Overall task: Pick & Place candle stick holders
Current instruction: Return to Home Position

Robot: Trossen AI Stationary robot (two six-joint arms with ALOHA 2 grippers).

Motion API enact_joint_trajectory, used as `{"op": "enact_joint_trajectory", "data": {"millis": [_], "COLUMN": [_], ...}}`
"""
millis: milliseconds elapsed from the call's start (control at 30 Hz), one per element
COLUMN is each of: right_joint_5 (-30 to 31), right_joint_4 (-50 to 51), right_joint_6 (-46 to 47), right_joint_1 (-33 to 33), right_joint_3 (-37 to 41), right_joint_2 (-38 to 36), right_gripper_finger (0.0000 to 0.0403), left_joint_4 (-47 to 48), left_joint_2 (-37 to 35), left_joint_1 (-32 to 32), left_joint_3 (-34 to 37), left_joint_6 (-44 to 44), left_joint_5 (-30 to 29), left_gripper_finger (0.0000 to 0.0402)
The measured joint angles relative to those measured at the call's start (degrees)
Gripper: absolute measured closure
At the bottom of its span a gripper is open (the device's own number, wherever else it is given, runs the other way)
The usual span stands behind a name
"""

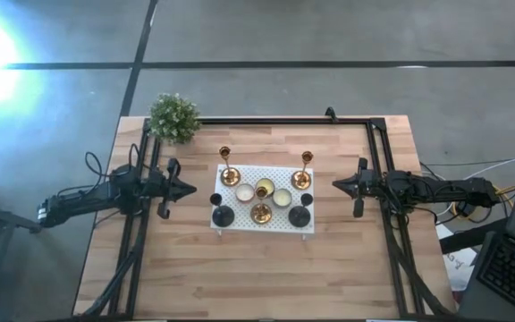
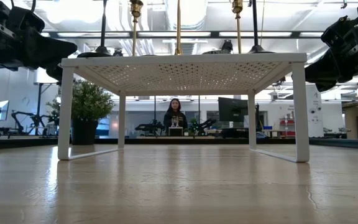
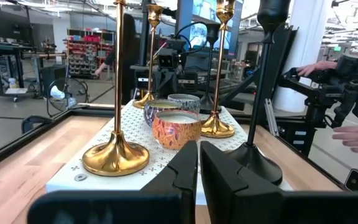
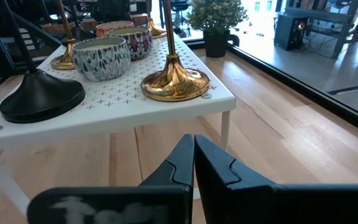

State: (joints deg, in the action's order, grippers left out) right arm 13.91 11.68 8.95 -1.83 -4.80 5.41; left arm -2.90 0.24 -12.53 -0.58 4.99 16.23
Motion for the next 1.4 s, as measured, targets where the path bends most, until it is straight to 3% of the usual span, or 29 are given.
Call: {"op": "enact_joint_trajectory", "data": {"millis": [300,500,600,733,800,1033,1400], "right_joint_5": [0.0,-0.7,-6.8,-23.7,-28.4,-21.3,-20.3], "right_joint_4": [-1.2,-14.3,-15.0,-14.4,-14.4,-13.4,-13.2], "right_joint_6": [0.0,-4.1,-2.8,-4.6,-6.9,-4.6,-6.4], "right_joint_1": [0.0,0.0,0.0,0.2,0.5,1.4,1.4], "right_joint_3": [0.3,4.3,4.3,4.3,4.3,4.3,4.3], "right_joint_2": [-0.1,-1.0,-2.0,-4.0,-4.6,-5.4,-4.2], "right_gripper_finger": [0.0394,0.0394,0.0394,0.0394,0.0394,0.0394,0.0394], "left_joint_4": [0.0,0.0,-0.1,-0.1,-0.1,-0.1,-0.1], "left_joint_2": [0.0,0.0,0.0,0.0,0.0,0.0,0.1], "left_joint_1": [0.0,0.0,0.0,0.0,0.0,0.0,0.0], "left_joint_3": [0.0,0.0,0.0,0.0,0.0,0.0,0.0], "left_joint_6": [0.0,0.0,0.0,0.0,0.0,0.0,0.0], "left_joint_5": [0.0,0.0,0.0,0.0,0.0,0.0,0.0], "left_gripper_finger": [0.0378,0.0378,0.0378,0.0378,0.0378,0.0378,0.0378]}}
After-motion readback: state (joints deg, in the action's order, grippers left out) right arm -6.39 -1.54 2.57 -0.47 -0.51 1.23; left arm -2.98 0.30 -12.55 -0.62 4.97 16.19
